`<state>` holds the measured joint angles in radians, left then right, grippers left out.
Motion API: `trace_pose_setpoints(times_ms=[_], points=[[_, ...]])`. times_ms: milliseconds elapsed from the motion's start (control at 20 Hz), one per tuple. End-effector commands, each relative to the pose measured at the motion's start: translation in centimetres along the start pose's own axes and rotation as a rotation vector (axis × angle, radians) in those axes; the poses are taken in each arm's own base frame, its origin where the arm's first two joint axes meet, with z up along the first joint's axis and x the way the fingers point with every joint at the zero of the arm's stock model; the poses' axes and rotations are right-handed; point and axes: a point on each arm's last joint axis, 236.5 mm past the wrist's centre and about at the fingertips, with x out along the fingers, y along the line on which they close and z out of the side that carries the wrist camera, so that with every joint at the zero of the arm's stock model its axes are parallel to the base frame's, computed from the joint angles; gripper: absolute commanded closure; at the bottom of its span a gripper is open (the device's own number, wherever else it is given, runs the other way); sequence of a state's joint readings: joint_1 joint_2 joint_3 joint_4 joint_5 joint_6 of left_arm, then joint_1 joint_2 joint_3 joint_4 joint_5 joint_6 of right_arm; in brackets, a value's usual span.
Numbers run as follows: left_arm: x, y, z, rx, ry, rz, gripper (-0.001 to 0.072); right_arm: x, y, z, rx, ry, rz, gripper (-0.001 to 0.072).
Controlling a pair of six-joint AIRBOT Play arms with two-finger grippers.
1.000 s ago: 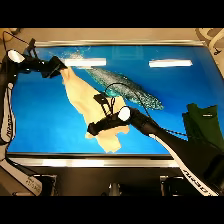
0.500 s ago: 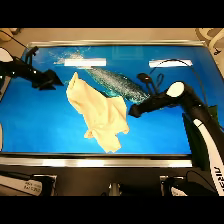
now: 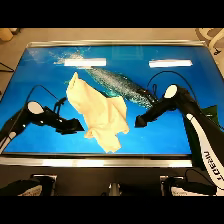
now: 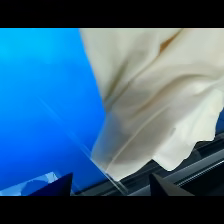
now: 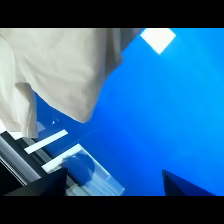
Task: Fold the shirts.
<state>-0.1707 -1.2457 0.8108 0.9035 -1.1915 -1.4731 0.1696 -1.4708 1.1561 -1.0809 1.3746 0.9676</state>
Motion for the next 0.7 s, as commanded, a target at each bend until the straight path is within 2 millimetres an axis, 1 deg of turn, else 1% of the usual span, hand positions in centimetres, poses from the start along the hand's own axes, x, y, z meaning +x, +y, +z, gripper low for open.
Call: trace_pose_setpoints(times_ms=[0,50,100,200,250,300,350,400,450,500,550,600,650], points=[[2.7,-0.9,0.7,-0.001,-0.095,-0.024,0.0136,2.8,1.6,-0.5,-0.048,0.087,0.035,0.004],[2.8,-1.1,1.5,-0.008,-0.13,-0.031,0.0139,3.5,2.0,-0.6,-0.058,0.103,0.041,0.004],[2.9,-1.1,1.9,-0.018,-0.14,-0.038,0.0164,4.2,2.2,-0.6,-0.066,0.117,0.044,0.004],[3.6,-0.7,1.3,-0.03,-0.103,-0.033,0.0205,5.2,2.6,-0.2,-0.072,0.118,0.051,0.0042],[4.2,-0.7,0.7,-0.031,-0.071,-0.031,0.0258,5.6,3.0,0.3,-0.069,0.1,0.068,0.0042],[4.6,-0.7,0.3,-0.03,-0.049,-0.028,0.0277,5.8,3.1,1.0,-0.063,0.075,0.075,0.0041],[5.0,-0.8,0.0,-0.024,-0.036,-0.025,0.0352,6.0,3.2,1.7,-0.059,0.048,0.074,0.0041],[5.2,-0.9,-0.2,-0.019,-0.031,-0.023,0.0478,6.2,3.3,2.3,-0.057,0.024,0.071,0.0043],[5.2,-0.9,-0.2,-0.016,-0.03,-0.024,0.0636,6.4,3.3,2.8,-0.054,0.004,0.07,0.0044],[5.2,-1.0,-0.2,-0.016,-0.031,-0.024,0.0679,6.8,3.5,3.3,-0.045,-0.009,0.08,0.0049],[5.0,-1.0,0.0,-0.012,-0.036,-0.026,0.068,7.3,4.0,3.4,-0.036,-0.009,0.101,0.0126],[4.7,-1.3,0.3,0.009,-0.04,-0.03,0.068,7.8,4.5,3.3,-0.036,0.002,0.117,0.027],[4.2,-1.8,0.6,0.025,-0.047,-0.036,0.068,8.3,5.0,3.1,-0.041,0.018,0.129,0.0591]])
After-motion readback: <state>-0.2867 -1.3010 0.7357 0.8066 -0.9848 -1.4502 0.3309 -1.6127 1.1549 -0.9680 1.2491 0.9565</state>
